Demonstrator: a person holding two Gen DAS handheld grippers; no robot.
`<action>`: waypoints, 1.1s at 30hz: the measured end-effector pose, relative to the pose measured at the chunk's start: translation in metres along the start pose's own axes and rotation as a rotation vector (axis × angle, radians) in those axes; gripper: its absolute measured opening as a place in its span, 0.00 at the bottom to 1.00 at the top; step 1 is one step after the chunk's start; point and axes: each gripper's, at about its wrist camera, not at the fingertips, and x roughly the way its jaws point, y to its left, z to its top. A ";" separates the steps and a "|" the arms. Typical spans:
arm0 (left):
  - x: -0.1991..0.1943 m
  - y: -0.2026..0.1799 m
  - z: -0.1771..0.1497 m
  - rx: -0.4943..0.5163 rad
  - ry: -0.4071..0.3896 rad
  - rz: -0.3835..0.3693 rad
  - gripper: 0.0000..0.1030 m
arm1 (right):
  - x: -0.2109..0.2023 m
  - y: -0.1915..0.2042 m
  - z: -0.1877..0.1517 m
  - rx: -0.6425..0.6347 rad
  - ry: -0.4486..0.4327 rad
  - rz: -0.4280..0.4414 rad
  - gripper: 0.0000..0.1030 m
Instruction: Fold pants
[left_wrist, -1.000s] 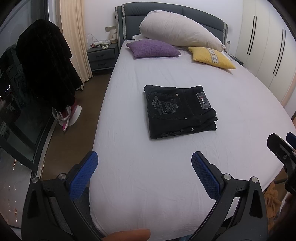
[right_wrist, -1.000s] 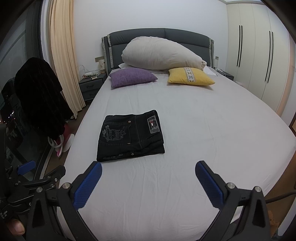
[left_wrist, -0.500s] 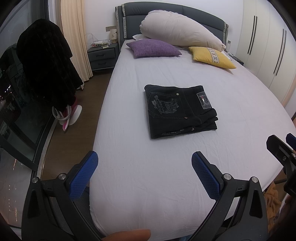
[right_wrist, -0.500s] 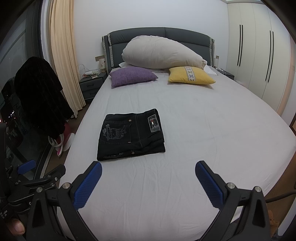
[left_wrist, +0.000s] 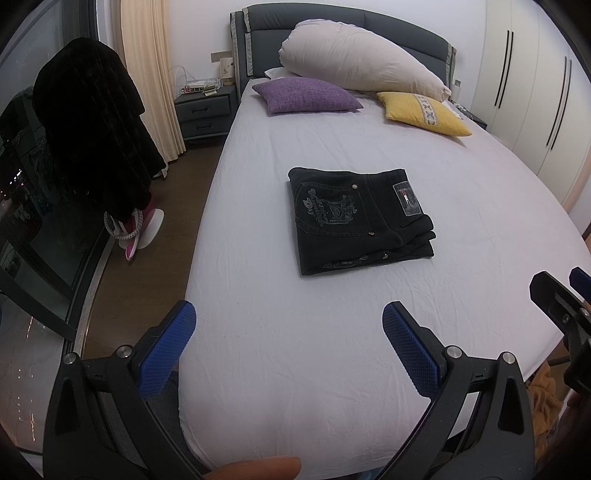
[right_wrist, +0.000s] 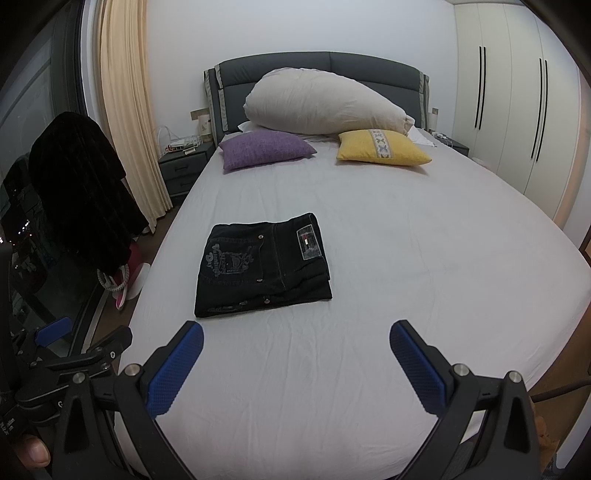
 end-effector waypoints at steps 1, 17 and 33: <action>0.000 0.000 0.000 0.000 0.000 0.001 1.00 | 0.000 0.000 0.000 0.000 0.000 0.000 1.00; 0.000 0.001 0.001 0.003 0.002 -0.002 1.00 | -0.003 -0.001 0.002 0.000 0.003 0.001 1.00; 0.000 0.002 0.000 0.003 0.002 -0.002 1.00 | -0.006 -0.003 0.004 -0.001 0.006 0.003 1.00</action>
